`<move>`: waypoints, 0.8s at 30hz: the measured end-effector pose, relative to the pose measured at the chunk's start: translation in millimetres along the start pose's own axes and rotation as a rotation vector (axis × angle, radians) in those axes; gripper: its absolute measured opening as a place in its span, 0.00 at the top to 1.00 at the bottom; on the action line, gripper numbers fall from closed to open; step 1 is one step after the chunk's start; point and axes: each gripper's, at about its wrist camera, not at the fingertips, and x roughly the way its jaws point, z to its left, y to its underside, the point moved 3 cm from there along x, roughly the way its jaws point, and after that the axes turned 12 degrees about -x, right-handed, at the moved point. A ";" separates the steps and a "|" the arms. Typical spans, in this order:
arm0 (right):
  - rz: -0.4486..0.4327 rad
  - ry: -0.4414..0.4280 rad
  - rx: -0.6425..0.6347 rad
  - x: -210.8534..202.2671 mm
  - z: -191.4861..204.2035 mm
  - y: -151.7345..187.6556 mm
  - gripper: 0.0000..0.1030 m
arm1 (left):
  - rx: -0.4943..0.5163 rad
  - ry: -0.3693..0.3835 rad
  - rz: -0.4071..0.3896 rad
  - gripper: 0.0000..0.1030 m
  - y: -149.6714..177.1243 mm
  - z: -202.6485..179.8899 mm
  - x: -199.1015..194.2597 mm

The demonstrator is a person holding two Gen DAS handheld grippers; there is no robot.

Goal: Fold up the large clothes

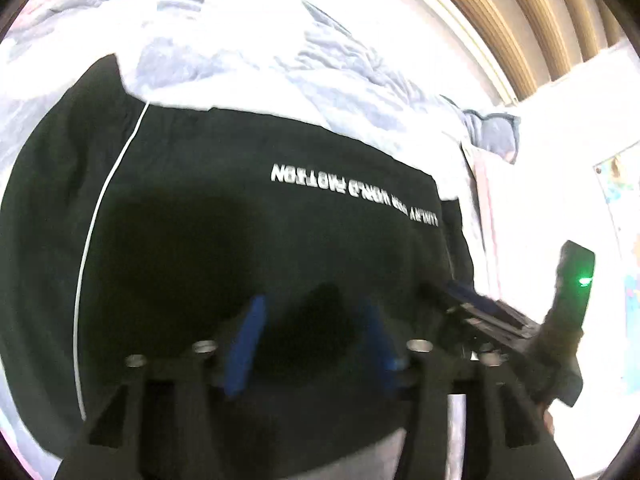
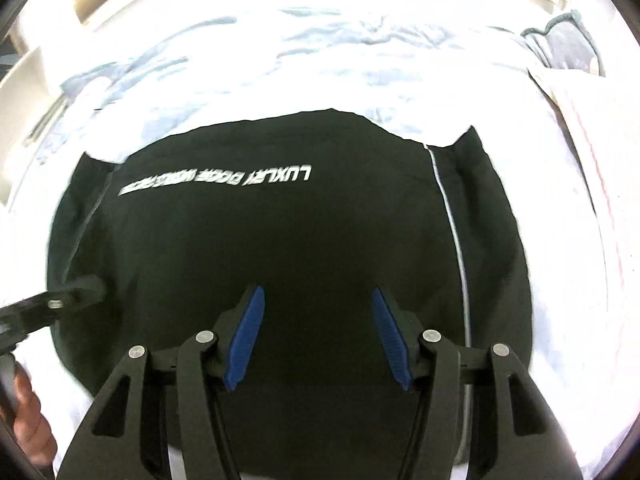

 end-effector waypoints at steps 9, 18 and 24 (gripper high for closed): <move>0.096 0.025 0.015 54.8 4.7 -5.4 0.37 | 0.141 -0.223 0.004 0.44 -2.5 2.1 47.3; 0.006 -0.077 0.144 -1.4 -41.8 1.2 0.31 | 0.094 -0.130 -0.084 0.44 -13.5 28.3 -40.4; -0.002 -0.018 0.265 -18.5 -114.0 29.4 0.30 | 0.001 -0.127 -0.151 0.43 -39.5 80.9 -92.9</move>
